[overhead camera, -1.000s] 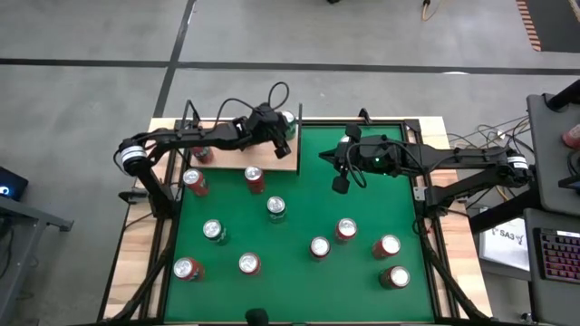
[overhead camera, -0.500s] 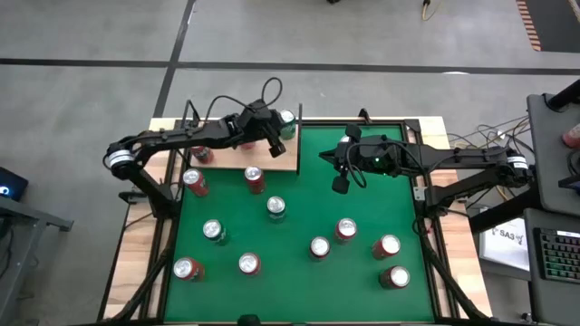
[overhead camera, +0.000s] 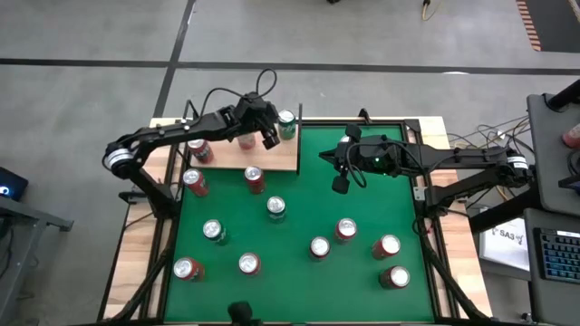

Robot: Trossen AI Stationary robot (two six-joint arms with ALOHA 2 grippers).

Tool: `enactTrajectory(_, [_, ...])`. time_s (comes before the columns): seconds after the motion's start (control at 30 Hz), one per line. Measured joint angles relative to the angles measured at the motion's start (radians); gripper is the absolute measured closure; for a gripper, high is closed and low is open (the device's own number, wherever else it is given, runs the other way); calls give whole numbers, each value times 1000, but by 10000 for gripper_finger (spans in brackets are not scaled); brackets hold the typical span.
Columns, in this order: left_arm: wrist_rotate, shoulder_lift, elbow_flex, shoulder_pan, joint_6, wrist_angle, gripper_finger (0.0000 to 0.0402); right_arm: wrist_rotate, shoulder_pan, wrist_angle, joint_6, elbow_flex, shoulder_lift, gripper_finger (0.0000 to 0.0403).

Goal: Place canned beverage on shelf
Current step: Put the green soda can on the shelf

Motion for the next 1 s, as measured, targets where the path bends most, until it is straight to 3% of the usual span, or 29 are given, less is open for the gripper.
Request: enactTrajectory(1.0, [4, 37, -3, 11, -43, 31, 402, 0, 0, 0, 0, 0, 0, 390])
